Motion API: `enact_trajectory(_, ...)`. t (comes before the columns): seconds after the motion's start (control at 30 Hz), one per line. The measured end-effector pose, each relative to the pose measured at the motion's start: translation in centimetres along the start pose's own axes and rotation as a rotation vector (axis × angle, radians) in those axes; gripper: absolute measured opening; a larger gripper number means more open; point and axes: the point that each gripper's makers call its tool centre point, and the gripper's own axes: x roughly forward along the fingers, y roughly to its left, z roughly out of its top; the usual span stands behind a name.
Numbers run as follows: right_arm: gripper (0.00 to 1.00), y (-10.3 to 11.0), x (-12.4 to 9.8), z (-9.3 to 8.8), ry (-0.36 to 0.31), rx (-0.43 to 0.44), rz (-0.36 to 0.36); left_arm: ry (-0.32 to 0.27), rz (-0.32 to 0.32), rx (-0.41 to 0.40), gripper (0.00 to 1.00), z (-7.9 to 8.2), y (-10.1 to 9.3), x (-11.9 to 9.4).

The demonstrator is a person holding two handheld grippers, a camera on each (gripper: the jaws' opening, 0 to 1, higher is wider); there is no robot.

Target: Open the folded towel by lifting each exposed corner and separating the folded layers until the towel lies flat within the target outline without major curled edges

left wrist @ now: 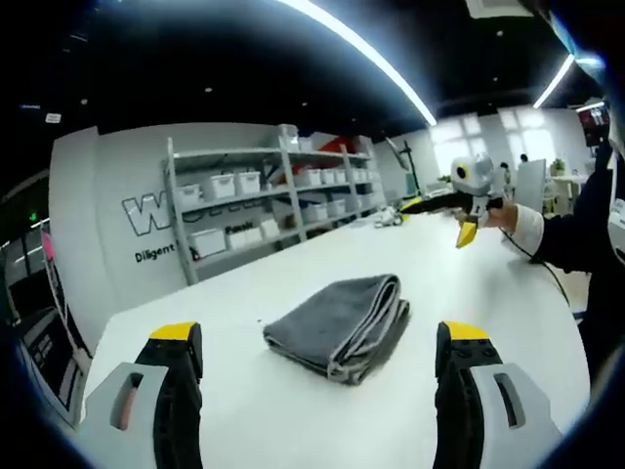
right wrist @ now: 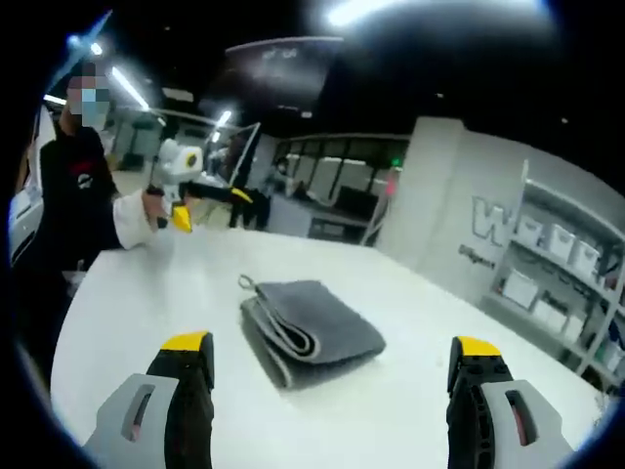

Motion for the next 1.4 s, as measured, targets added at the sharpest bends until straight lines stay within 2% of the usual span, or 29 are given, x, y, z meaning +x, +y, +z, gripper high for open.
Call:
enact_trajectory(0.1, 0.99, -0.1, 0.5, -0.1, 0.003, -0.013, 0.013, 0.041, -0.034, 0.030, 1.00, -0.6, -0.4, 0.7)
enact_trajectory(0.2, 0.99, 0.0, 1.1, -0.2, -0.004, -0.055, 0.039, 0.036, -0.045, 0.047, 1.00, -0.5, -0.2, 1.3)
enact_trajectory(0.33, 0.99, -0.2, 2.0, -0.8, -0.012, -0.062, 0.059, 0.009, -0.067, -0.023, 1.00, -0.6, 0.3, 2.2)
enact_trajectory(0.43, 0.99, -0.6, 2.7, -1.3, -0.004, -0.057, 0.059, 0.006, -0.063, -0.044, 1.00, -1.0, 0.8, 2.7)
enact_trajectory(0.6, 0.97, -0.9, 3.5, -1.7, -0.013, -0.041, 0.074, 0.056, -0.033, -0.038, 1.00, -2.7, 1.6, 3.3)
enact_trajectory(0.7, 0.94, -0.8, 3.9, -1.9, -0.020, -0.060, 0.080, 0.042, -0.027, -0.040, 0.99, -2.9, 1.8, 3.5)
enact_trajectory(0.8, 0.92, -0.9, 4.2, -2.2, -0.037, -0.073, 0.080, -0.013, -0.015, -0.030, 0.98, -2.6, 2.0, 3.6)
enact_trajectory(0.9, 0.91, -1.2, 4.6, -2.8, -0.042, -0.065, 0.066, -0.045, -0.005, -0.056, 0.97, -2.4, 2.4, 3.5)
enact_trajectory(1.0, 0.89, -1.4, 4.8, -3.4, -0.052, -0.076, 0.046, -0.049, 0.014, -0.057, 0.99, -2.5, 2.8, 3.3)
enact_trajectory(1.23, 0.92, -2.9, 5.3, -5.3, 0.008, -0.190, -0.071, -0.052, 0.063, -0.035, 0.99, -3.1, 3.1, 3.1)
enact_trajectory(1.4, 0.92, -3.5, 5.3, -5.1, 0.006, -0.246, -0.123, -0.052, 0.078, -0.027, 0.99, -3.3, 3.0, 3.2)
